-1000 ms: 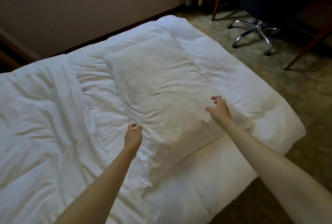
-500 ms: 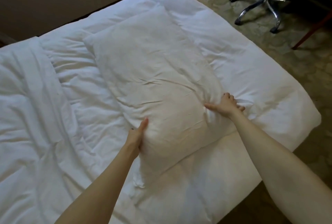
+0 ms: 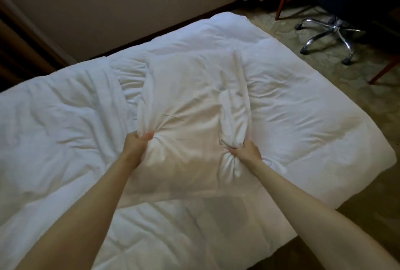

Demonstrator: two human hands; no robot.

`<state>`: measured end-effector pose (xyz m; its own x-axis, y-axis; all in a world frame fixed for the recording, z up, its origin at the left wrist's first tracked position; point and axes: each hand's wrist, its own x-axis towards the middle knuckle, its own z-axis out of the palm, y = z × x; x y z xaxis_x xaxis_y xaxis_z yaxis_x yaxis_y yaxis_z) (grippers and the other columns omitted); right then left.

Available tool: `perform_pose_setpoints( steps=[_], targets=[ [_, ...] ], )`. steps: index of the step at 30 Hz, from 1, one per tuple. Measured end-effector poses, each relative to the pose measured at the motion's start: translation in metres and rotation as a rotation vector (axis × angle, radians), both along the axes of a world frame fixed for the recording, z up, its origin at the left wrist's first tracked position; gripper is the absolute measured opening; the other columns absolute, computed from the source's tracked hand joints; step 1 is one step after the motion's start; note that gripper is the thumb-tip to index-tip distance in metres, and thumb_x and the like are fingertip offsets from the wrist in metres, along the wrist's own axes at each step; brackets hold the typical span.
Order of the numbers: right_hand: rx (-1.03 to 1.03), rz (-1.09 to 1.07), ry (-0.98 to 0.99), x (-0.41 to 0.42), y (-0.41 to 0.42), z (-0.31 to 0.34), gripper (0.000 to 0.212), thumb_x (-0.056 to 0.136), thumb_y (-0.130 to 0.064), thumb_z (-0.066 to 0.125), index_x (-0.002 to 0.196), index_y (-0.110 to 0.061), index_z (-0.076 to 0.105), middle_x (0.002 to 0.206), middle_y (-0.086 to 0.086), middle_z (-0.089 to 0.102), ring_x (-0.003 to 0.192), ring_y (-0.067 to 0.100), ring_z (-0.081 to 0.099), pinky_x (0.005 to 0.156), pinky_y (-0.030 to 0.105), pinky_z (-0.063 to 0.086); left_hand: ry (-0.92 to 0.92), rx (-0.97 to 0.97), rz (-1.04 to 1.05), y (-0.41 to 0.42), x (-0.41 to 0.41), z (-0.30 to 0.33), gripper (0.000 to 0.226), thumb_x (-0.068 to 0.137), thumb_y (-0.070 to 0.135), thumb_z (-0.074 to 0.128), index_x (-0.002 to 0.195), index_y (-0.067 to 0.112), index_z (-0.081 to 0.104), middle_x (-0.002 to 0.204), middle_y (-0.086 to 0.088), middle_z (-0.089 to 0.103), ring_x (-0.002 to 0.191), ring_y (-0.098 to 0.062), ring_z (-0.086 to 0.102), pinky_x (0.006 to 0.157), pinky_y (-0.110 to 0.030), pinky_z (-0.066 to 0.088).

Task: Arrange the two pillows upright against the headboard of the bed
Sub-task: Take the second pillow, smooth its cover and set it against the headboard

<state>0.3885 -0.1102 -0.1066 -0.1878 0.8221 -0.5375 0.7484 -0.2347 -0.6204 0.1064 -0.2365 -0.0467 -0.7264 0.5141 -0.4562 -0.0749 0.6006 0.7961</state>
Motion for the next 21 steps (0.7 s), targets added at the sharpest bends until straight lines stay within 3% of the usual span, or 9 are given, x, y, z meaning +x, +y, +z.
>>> perform_pose_setpoints(
  steps=[5,8,12,18,21],
  targets=[
    [-0.032,0.019,0.088,-0.048,-0.095,0.037,0.06,0.078,-0.04,0.07,0.124,-0.004,0.053,0.121,0.013,0.063,0.112,0.035,0.058,0.083,0.032,0.044,0.164,-0.164,-0.084,-0.103,-0.056,0.026,0.039,0.093,0.024,0.053,0.119,-0.003,0.06,0.119,-0.022,0.065,0.111,-0.038,0.06,0.099,-0.047,0.047],
    [-0.062,0.11,0.131,-0.084,-0.178,0.05,0.072,0.08,-0.041,0.068,0.136,-0.004,0.043,0.132,0.014,0.057,0.119,0.034,0.055,0.097,0.041,0.047,0.28,-0.228,-0.106,-0.18,-0.096,0.047,0.042,0.098,0.028,0.045,0.127,0.0,0.056,0.125,-0.023,0.061,0.116,-0.039,0.056,0.099,-0.045,0.045],
    [-0.091,0.152,0.142,-0.136,-0.284,0.067,0.08,0.082,-0.04,0.069,0.141,0.001,0.033,0.143,0.018,0.046,0.129,0.035,0.046,0.105,0.042,0.041,0.39,-0.235,-0.131,-0.283,-0.143,0.074,0.037,0.098,0.025,0.043,0.116,0.0,0.063,0.12,-0.026,0.063,0.111,-0.041,0.057,0.095,-0.044,0.046],
    [-0.09,0.165,0.124,-0.203,-0.396,0.083,0.076,0.084,-0.04,0.066,0.142,-0.004,0.031,0.145,0.016,0.041,0.128,0.038,0.044,0.086,0.039,0.042,0.47,-0.237,-0.113,-0.416,-0.19,0.092,0.037,0.098,0.022,0.042,0.122,-0.002,0.058,0.126,-0.029,0.058,0.115,-0.043,0.054,0.097,-0.042,0.045],
    [-0.074,0.212,0.119,-0.236,-0.441,0.082,0.073,0.089,-0.041,0.058,0.144,-0.004,0.027,0.15,0.017,0.035,0.133,0.037,0.039,0.096,0.038,0.038,0.469,-0.265,-0.083,-0.473,-0.221,0.102,0.041,0.098,0.024,0.042,0.123,-0.003,0.057,0.125,-0.029,0.059,0.114,-0.043,0.055,0.097,-0.045,0.045]
  ],
)
